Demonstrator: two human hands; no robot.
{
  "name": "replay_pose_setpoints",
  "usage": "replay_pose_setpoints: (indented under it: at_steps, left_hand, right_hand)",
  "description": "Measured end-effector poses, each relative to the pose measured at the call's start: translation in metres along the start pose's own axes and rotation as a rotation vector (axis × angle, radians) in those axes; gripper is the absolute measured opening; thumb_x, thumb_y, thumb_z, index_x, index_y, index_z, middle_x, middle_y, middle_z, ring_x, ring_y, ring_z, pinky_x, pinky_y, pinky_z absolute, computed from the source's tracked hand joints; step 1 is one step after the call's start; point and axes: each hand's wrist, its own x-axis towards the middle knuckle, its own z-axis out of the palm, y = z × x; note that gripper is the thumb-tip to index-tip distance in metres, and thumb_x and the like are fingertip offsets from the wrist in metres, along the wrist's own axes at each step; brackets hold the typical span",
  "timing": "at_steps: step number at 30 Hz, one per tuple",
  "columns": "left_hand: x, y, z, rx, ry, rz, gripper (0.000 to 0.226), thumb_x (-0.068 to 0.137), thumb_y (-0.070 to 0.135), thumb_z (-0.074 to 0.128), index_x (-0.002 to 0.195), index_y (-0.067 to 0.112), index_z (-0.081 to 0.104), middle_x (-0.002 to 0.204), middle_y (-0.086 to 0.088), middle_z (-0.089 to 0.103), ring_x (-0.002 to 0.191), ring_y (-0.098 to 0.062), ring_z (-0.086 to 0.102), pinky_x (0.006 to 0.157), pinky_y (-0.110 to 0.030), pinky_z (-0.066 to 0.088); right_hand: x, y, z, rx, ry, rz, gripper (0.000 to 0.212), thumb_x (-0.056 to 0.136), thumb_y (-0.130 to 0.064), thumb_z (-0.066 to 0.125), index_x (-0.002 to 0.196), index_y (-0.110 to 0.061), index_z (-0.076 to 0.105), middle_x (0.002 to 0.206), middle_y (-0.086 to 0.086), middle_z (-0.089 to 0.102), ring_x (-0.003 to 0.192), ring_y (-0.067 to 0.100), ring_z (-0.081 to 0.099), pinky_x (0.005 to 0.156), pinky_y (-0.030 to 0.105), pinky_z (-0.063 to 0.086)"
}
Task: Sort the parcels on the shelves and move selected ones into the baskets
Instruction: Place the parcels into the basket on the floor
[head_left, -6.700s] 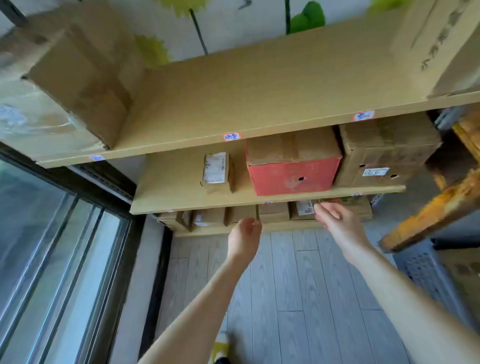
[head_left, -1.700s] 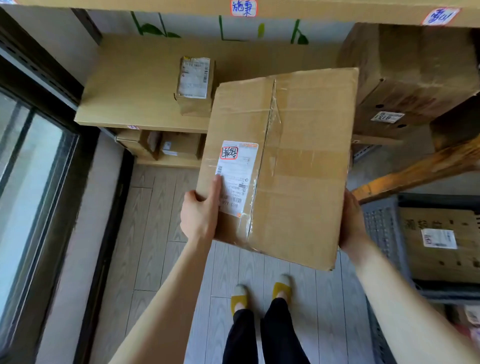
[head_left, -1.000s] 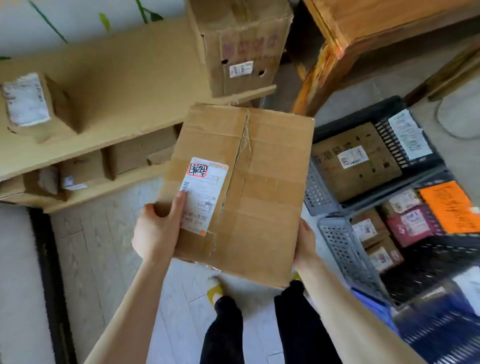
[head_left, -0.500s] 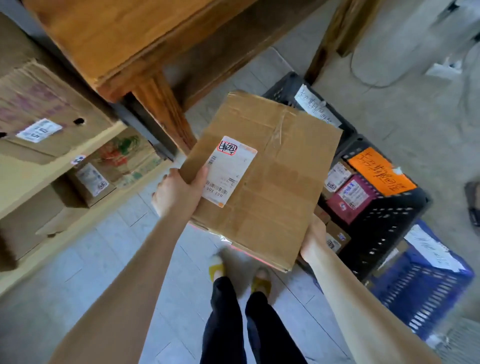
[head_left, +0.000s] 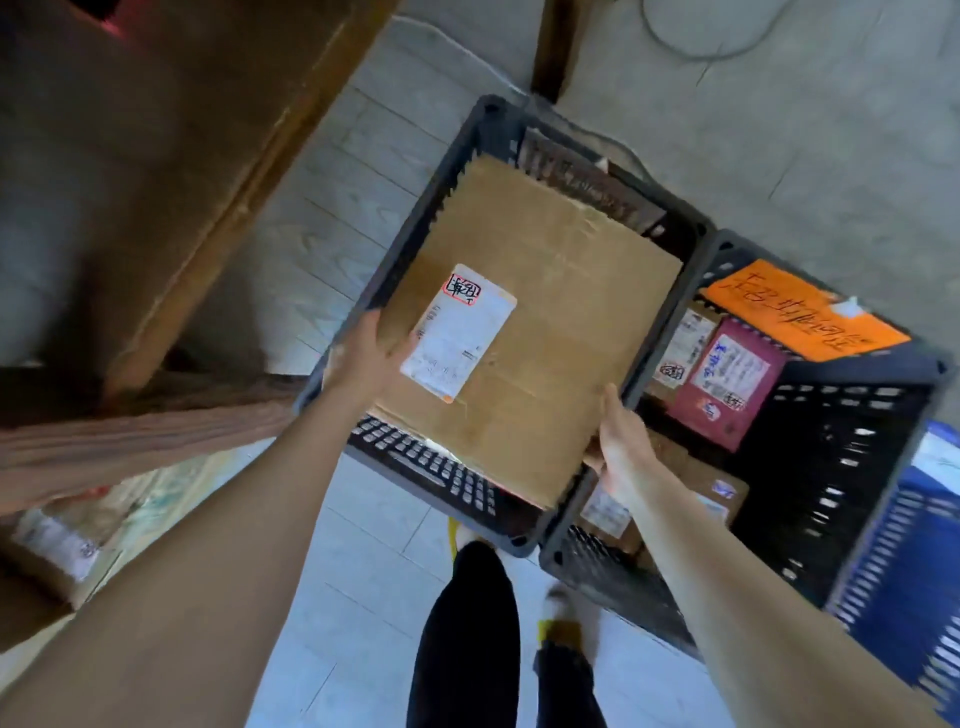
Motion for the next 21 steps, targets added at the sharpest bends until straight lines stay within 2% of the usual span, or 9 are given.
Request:
replay_pose_setpoints:
  at_steps: [2,5,7,10,11,14,16,19,21]
  left_hand:
    - [0.009,-0.007,0.009,0.02,-0.023,-0.008,0.064,0.09,0.035,0.055,0.142,0.008,0.029,0.146,-0.017,0.037,0.131,-0.035,0.039,0.106,-0.046,0.035]
    - [0.011,-0.011,0.011,0.082,-0.016,-0.01,0.062,0.09,0.04,0.052,0.141,0.013,0.029,0.143,-0.015,0.042,0.127,-0.038,0.043,0.102,-0.051,0.039]
    - [0.007,-0.008,0.01,0.165,0.005,-0.019,0.064,0.091,0.04,0.05,0.143,0.011,0.026,0.144,-0.017,0.039,0.128,-0.039,0.041,0.103,-0.051,0.038]
    - [-0.011,0.003,0.009,0.169,0.079,-0.046,0.061,0.093,0.034,0.048,0.141,0.004,0.027,0.141,-0.022,0.041,0.125,-0.04,0.043,0.098,-0.048,0.039]
    - [-0.019,0.006,0.008,0.143,0.099,-0.042,0.057,0.093,0.033,0.047,0.138,0.002,0.031,0.138,-0.023,0.043,0.122,-0.04,0.045,0.094,-0.046,0.041]
    - [-0.054,0.011,0.002,0.065,0.114,-0.02,0.043,0.094,0.03,0.045,0.125,0.002,0.043,0.125,-0.022,0.053,0.11,-0.037,0.052,0.076,-0.036,0.039]
    - [-0.084,0.008,-0.007,-0.028,0.121,-0.058,0.044,0.094,0.033,0.044,0.129,0.005,0.043,0.126,-0.02,0.054,0.112,-0.036,0.052,0.077,-0.034,0.038]
    - [-0.139,-0.004,-0.023,-0.266,0.142,-0.136,0.05,0.095,0.035,0.044,0.138,0.01,0.038,0.132,-0.019,0.052,0.113,-0.036,0.054,0.086,-0.041,0.046]
    - [-0.183,-0.013,-0.034,-0.367,0.177,-0.157,0.053,0.095,0.034,0.044,0.141,0.009,0.035,0.138,-0.016,0.047,0.118,-0.033,0.052,0.09,-0.04,0.045]
  right_hand:
    - [0.009,0.004,0.008,-0.037,0.013,0.019,0.043,0.098,-0.044,0.027,0.12,-0.014,0.049,0.111,0.004,0.057,0.101,0.024,0.054,0.103,0.048,0.041]
    - [0.01,0.006,0.01,-0.096,0.032,0.023,0.047,0.098,-0.042,0.028,0.126,-0.009,0.045,0.123,0.011,0.055,0.109,0.03,0.054,0.104,0.048,0.04]
    - [0.005,0.006,0.008,-0.109,0.04,0.027,0.043,0.098,-0.038,0.031,0.118,-0.004,0.049,0.126,0.02,0.055,0.112,0.036,0.054,0.103,0.047,0.041]
    - [-0.011,0.002,0.006,-0.171,0.067,-0.007,0.041,0.096,-0.03,0.04,0.114,0.005,0.049,0.09,0.015,0.057,0.082,0.031,0.053,0.084,0.031,0.042]
    - [-0.017,0.001,0.006,-0.2,0.071,-0.031,0.038,0.095,-0.029,0.042,0.119,0.0,0.049,0.093,0.011,0.055,0.082,0.025,0.05,0.08,0.03,0.038]
    - [-0.048,-0.003,0.003,-0.292,0.075,-0.17,0.05,0.095,-0.028,0.046,0.14,-0.01,0.035,0.14,0.005,0.043,0.118,0.022,0.047,0.091,0.032,0.035]
    - [-0.077,-0.006,0.002,-0.332,0.023,-0.273,0.048,0.094,-0.027,0.049,0.138,-0.01,0.038,0.143,0.006,0.042,0.126,0.024,0.043,0.094,0.032,0.035]
    - [-0.129,-0.005,0.003,-0.432,-0.06,-0.436,0.041,0.092,-0.027,0.052,0.13,-0.012,0.048,0.136,0.007,0.049,0.112,0.018,0.048,0.088,0.028,0.035]
    - [-0.17,0.001,0.006,-0.502,-0.136,-0.528,0.039,0.092,-0.03,0.052,0.127,-0.013,0.049,0.134,0.007,0.051,0.112,0.018,0.049,0.091,0.028,0.037]
